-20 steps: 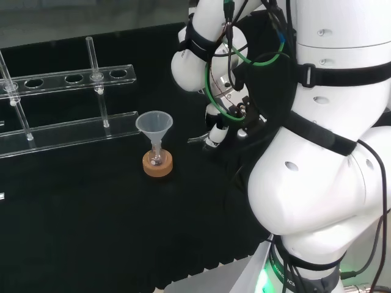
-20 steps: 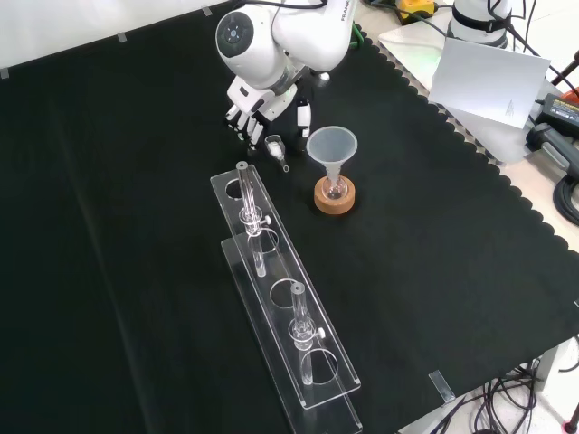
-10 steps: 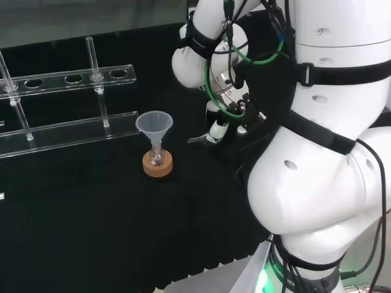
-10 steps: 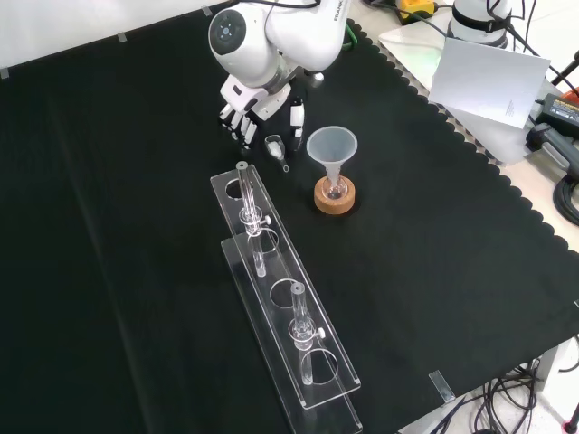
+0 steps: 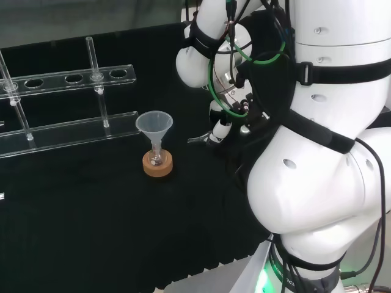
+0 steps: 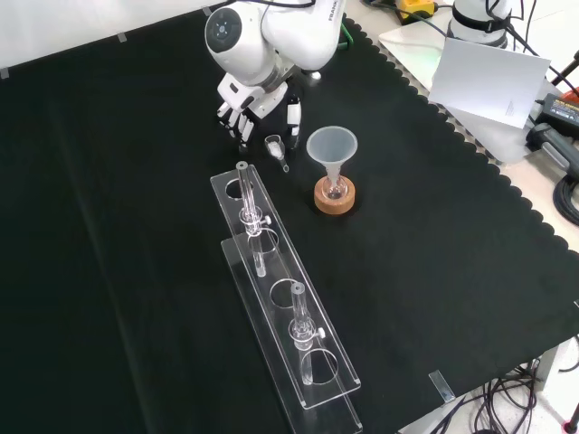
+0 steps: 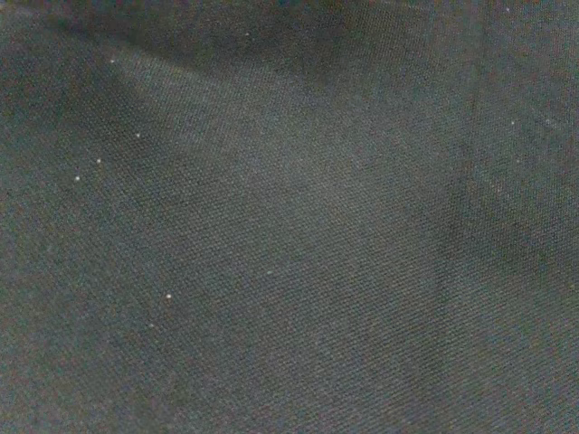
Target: Pick up the weighing funnel.
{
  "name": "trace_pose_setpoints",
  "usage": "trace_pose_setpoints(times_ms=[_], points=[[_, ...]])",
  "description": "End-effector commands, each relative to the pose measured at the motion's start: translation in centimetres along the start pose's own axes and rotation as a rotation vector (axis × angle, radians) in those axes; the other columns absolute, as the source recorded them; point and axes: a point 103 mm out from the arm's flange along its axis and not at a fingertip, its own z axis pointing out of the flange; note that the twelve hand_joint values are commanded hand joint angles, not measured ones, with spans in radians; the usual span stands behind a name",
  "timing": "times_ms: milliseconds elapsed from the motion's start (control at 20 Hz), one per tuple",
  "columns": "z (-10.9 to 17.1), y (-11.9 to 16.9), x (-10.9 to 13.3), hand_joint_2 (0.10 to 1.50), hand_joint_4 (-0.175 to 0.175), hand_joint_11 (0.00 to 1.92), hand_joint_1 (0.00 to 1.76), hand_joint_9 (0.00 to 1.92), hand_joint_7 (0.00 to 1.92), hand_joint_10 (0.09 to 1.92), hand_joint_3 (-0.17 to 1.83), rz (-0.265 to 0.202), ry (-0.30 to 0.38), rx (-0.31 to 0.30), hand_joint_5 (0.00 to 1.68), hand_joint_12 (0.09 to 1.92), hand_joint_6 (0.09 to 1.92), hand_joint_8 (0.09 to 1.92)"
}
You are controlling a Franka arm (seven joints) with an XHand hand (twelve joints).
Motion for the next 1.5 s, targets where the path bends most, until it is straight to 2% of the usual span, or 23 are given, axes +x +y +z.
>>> trace_pose_setpoints(times_ms=[50, 700, 1050, 1400, 1500], points=[[0.3, 0.2, 0.2, 0.81, 0.049, 0.0, 0.61, 0.54, 0.87, 0.58, 0.03, 0.0, 0.012, 0.0, 0.7, 1.43, 0.09, 0.36], [0.5, 0.1, 0.5, 0.8, 0.065, 0.0, 0.66, 0.59, 0.98, 0.54, 0.03, 0.005, 0.019, -0.016, 0.79, 1.46, 0.13, 0.36], [0.3, 0.1, 1.1, 0.8, 0.095, 0.0, 0.7, 0.68, 1.13, 0.44, 0.04, 0.013, 0.028, -0.028, 0.8, 1.49, 0.51, 0.28], [0.5, 0.2, 1.5, 0.81, 0.129, 0.0, 0.75, 0.71, 1.19, 0.44, 0.04, 0.034, 0.049, -0.036, 0.89, 1.51, 0.59, 0.29], [0.4, 0.2, 1.5, 0.81, 0.141, 0.0, 0.77, 0.73, 1.21, 0.44, 0.04, 0.037, 0.036, -0.047, 0.92, 1.52, 0.59, 0.29]])
